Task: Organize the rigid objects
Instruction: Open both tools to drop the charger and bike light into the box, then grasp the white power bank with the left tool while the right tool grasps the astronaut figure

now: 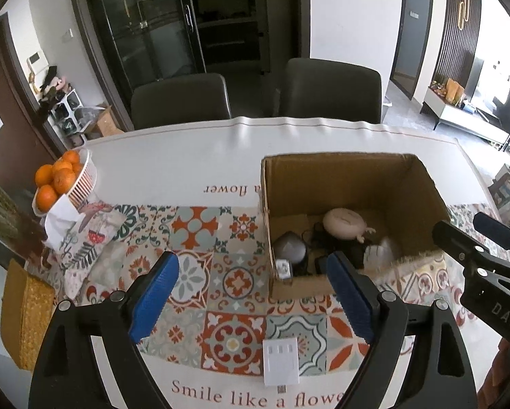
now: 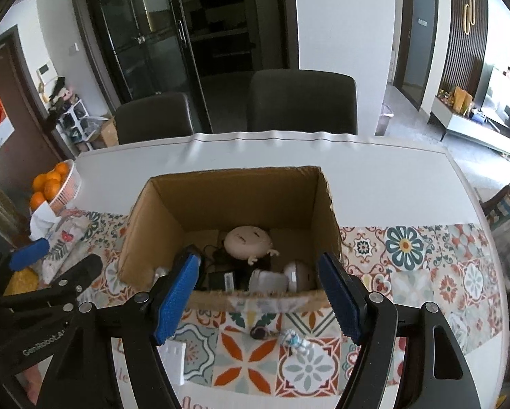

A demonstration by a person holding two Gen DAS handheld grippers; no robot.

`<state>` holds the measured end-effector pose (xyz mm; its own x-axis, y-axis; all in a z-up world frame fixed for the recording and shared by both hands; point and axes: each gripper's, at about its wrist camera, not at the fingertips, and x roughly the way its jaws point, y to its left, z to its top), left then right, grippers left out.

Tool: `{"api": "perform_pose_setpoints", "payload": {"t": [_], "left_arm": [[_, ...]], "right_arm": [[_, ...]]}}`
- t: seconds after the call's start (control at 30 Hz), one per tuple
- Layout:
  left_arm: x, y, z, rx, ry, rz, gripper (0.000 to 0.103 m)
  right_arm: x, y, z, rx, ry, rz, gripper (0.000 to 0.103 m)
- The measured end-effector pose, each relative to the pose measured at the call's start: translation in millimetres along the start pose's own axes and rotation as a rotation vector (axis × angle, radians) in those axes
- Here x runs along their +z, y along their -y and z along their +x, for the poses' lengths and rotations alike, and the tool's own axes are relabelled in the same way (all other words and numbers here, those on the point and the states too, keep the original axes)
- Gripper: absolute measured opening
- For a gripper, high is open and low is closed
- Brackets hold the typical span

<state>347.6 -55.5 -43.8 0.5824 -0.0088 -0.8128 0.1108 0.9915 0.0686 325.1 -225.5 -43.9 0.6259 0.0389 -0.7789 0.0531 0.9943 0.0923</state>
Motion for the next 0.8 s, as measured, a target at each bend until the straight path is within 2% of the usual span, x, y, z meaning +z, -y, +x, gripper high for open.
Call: {"api": "perform_pose_setpoints", "payload": {"t": [0.37, 0.8], "left_arm": [[-43.0, 3.1, -8.0, 0.003, -0.03, -0.004, 0.089], [-94.1, 9.8, 26.6, -0.011, -0.173, 0.013, 0.089]], "right_arm": [[-40.3, 3.8, -7.6, 0.015, -0.024, 0.011, 0.073], [-90.5, 8.2, 20.0, 0.009, -0.141, -0.001, 0.073]]}}
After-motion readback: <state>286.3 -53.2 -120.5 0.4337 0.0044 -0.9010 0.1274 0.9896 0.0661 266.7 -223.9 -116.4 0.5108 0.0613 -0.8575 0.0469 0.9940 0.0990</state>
